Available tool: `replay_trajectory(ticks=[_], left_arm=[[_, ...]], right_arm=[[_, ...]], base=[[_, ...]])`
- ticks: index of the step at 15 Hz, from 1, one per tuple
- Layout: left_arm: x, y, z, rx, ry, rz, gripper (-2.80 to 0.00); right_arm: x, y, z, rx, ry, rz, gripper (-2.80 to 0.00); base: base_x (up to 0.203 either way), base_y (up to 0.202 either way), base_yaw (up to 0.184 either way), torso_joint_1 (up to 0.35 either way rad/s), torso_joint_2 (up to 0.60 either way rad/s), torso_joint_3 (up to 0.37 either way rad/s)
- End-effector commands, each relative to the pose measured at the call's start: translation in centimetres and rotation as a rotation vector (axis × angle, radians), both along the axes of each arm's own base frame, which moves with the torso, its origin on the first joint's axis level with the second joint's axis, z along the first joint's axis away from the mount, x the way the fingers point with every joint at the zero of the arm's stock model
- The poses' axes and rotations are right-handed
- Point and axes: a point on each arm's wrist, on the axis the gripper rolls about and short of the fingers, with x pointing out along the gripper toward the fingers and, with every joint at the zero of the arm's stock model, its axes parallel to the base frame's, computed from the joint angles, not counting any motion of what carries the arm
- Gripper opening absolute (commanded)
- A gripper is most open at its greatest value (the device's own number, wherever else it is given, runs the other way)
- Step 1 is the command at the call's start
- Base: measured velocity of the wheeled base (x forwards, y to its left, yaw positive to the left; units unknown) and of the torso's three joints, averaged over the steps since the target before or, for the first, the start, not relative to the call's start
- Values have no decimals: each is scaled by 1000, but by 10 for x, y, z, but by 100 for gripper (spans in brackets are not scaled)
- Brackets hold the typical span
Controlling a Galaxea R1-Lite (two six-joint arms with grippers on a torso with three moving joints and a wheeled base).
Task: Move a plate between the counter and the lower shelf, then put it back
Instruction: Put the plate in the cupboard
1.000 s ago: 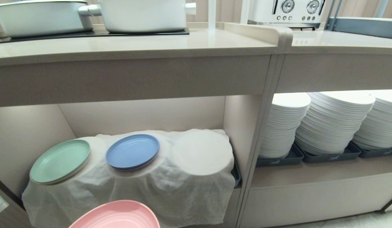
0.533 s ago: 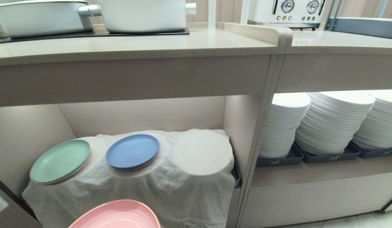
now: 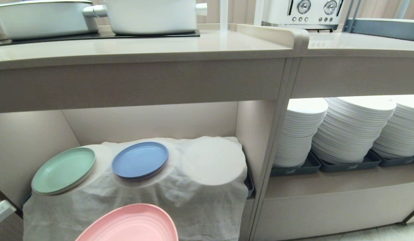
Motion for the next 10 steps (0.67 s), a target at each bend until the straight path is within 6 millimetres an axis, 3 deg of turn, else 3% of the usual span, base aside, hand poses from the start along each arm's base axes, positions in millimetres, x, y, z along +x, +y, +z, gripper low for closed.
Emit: replay_trajectory(ticks=[1, 10], left_arm=[[10, 2, -1, -19, 41, -17, -280], [42, -12, -3, -68, -17, -187, -280]], right_arm=[[0, 0, 0, 0, 1, 1, -280], [0, 0, 0, 0, 1, -1, -280]], base=[[0, 0, 0, 0, 0, 0], [0, 0, 0, 0, 0, 0]])
